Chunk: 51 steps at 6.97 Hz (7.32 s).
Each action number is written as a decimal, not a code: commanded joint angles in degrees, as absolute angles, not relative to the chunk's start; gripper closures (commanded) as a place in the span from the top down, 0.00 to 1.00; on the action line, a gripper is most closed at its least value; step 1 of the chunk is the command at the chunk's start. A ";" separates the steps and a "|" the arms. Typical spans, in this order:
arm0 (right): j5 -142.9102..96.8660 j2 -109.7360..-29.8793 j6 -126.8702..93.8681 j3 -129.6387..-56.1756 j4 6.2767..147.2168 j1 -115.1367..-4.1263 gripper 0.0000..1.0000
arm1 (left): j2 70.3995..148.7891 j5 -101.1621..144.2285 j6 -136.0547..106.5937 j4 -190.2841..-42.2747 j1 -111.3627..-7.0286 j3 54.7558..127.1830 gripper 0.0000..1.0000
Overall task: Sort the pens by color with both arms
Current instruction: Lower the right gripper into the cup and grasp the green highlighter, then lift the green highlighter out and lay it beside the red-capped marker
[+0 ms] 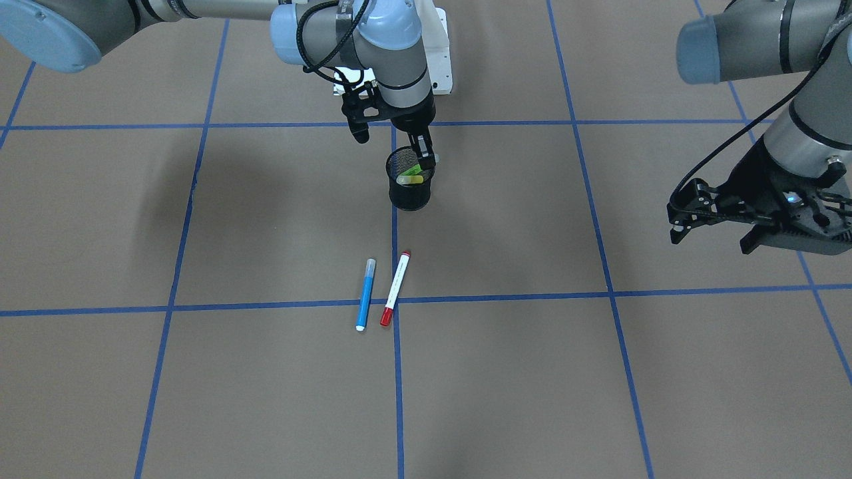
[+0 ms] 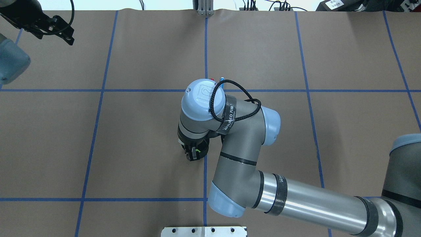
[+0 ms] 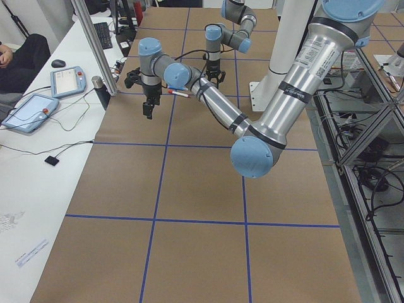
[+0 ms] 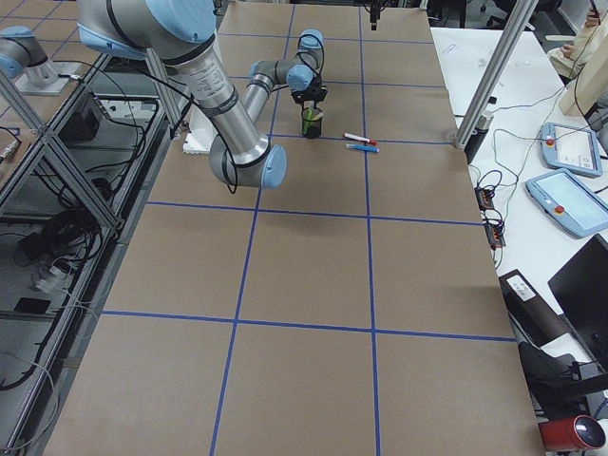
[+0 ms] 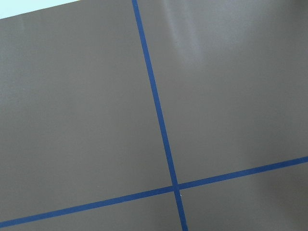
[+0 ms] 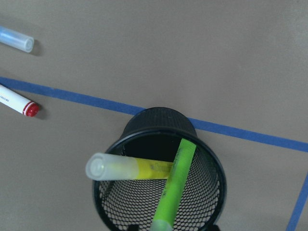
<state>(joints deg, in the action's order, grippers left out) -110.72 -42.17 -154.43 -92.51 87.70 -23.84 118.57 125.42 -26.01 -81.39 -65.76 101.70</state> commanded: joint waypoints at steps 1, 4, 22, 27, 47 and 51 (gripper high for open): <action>-110.92 -42.36 -154.60 -93.08 87.63 -23.99 0.49 | 118.56 125.42 -26.02 -81.39 -65.83 101.78 0.99; -110.57 -41.92 -155.57 -92.64 87.54 -24.08 0.50 | 118.48 125.42 -26.02 -81.39 -65.83 101.69 0.99; -110.56 -41.75 -158.64 -91.22 82.09 -24.43 0.11 | 117.77 123.22 -26.10 -81.56 -65.30 101.43 0.99; -111.36 -41.92 -157.41 -102.18 89.79 -24.43 0.00 | 117.77 123.22 -26.63 -81.56 -63.64 100.81 0.99; -88.08 -28.39 -79.28 -70.14 79.45 -28.49 0.00 | 108.11 126.56 -30.67 -82.09 -59.15 108.63 0.99; -87.89 -28.30 -77.62 -70.22 79.45 -28.82 0.40 | 108.11 126.65 -30.59 -81.91 -59.15 108.72 0.99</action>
<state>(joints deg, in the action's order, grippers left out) -87.63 -28.42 -78.62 -70.21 79.45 -28.29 108.11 126.58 -30.64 -82.01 -59.15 108.66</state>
